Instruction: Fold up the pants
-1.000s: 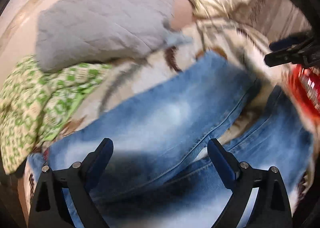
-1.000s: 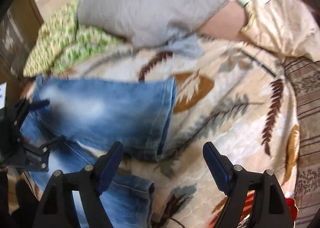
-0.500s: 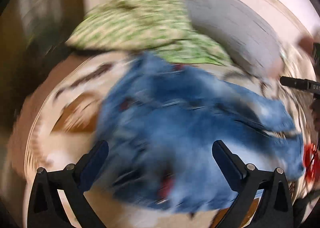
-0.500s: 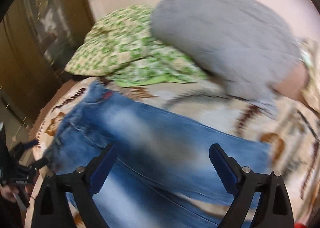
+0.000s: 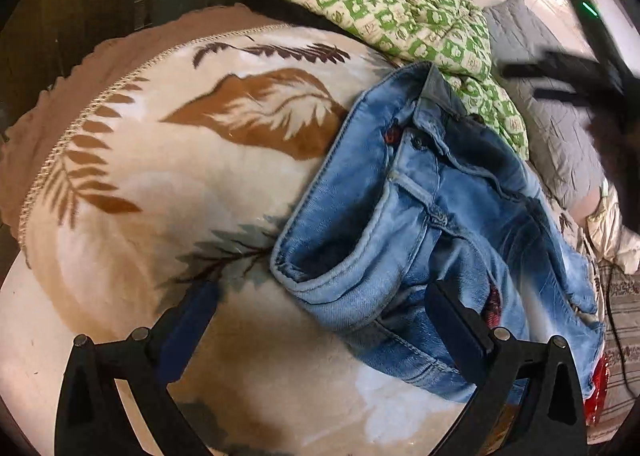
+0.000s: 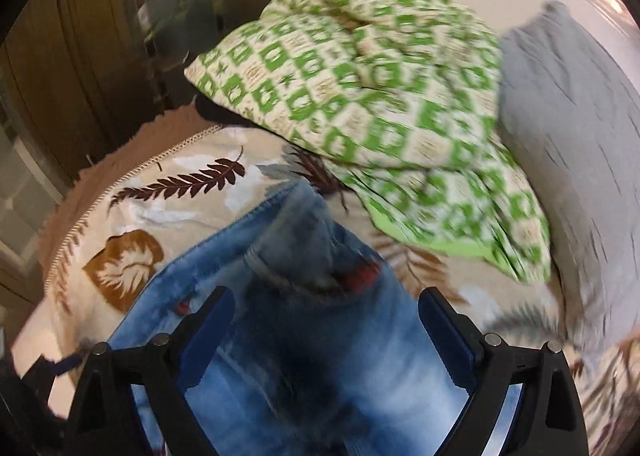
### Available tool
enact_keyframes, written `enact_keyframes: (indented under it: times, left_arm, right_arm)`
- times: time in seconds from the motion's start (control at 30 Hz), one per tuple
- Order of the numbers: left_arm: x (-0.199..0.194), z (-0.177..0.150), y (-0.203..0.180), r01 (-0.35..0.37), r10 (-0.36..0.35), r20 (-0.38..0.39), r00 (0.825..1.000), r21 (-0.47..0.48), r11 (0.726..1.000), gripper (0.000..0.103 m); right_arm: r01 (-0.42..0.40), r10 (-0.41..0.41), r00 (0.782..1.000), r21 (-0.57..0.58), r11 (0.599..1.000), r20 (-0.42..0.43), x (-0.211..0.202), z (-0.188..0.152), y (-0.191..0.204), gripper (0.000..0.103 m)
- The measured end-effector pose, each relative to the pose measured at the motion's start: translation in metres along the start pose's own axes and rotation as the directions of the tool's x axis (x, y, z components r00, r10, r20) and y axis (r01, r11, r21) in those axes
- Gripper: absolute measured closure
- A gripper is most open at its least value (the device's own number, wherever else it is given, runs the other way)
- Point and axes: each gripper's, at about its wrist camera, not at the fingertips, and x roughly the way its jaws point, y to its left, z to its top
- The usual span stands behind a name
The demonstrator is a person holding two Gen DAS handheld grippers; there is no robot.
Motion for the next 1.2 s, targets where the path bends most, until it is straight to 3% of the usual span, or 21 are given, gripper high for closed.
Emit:
enact_keyframes:
  times: [0.23,0.33,0.37,0.4,0.43,0.57,0.77,0.83,0.87,0.97,1.1,1.17,1.2]
  left_arm:
    - [-0.001,0.0,0.006,0.086,-0.084,0.071,0.994,-0.035,0.996,0.0]
    - [0.0,0.001,0.01,0.105,-0.1,0.096,0.99,-0.048,0.993,0.003]
    - [0.0,0.002,0.01,0.092,-0.087,0.099,0.991,-0.047,0.995,0.034]
    - [0.001,0.004,0.013,0.083,-0.079,0.088,0.993,-0.049,0.995,0.08]
    - [0.003,0.005,0.016,0.101,-0.097,0.07,0.993,-0.057,0.993,0.08]
    - [-0.005,0.008,0.028,0.205,-0.199,0.089,0.976,-0.067,0.976,0.087]
    - [-0.044,0.025,0.026,0.251,-0.251,0.186,0.95,0.023,0.968,0.088]
    - [-0.059,0.032,0.029,0.234,-0.237,0.229,0.944,0.042,0.971,0.088]
    - [-0.065,0.035,0.032,0.216,-0.22,0.253,0.942,0.043,0.975,0.089]
    - [-0.064,0.037,0.049,0.201,-0.198,0.242,0.95,0.01,0.98,0.089]
    - [-0.035,0.029,0.061,0.143,-0.138,0.142,0.98,-0.025,0.989,0.086]
    - [-0.027,0.026,0.066,0.105,-0.099,0.109,0.989,-0.048,0.993,0.069]
    - [-0.027,0.025,0.07,0.086,-0.079,0.113,0.991,-0.065,0.994,0.042]
  right_arm:
    - [0.099,-0.108,0.99,-0.103,0.99,-0.092,0.082,0.052,0.034,0.008]
    - [0.172,-0.193,0.968,-0.135,0.976,-0.163,0.118,0.058,0.039,0.012]
    - [0.183,-0.208,0.96,-0.143,0.973,-0.186,0.127,0.057,0.039,0.045]
    - [0.177,-0.204,0.958,-0.144,0.974,-0.203,0.134,0.056,0.039,0.077]
    - [0.163,-0.187,0.955,-0.12,0.979,-0.23,0.14,0.054,0.035,0.08]
    - [0.156,-0.183,0.965,-0.149,0.976,-0.188,0.128,0.055,0.035,0.08]
    - [0.172,-0.179,0.983,-0.135,0.976,-0.039,0.071,0.091,0.042,0.083]
    - [0.164,-0.161,0.986,-0.117,0.979,0.042,0.05,0.106,0.047,0.092]
    - [0.165,-0.161,0.986,-0.105,0.981,0.05,0.048,0.113,0.052,0.092]
    - [0.167,-0.162,0.985,-0.127,0.978,0.051,0.054,0.127,0.069,0.092]
    - [0.152,-0.158,0.987,-0.133,0.979,-0.042,0.093,0.119,0.091,0.09]
    - [0.149,-0.161,0.982,-0.124,0.981,-0.096,0.113,0.111,0.095,0.088]
    - [0.161,-0.171,0.981,-0.107,0.981,-0.092,0.115,0.107,0.094,0.084]
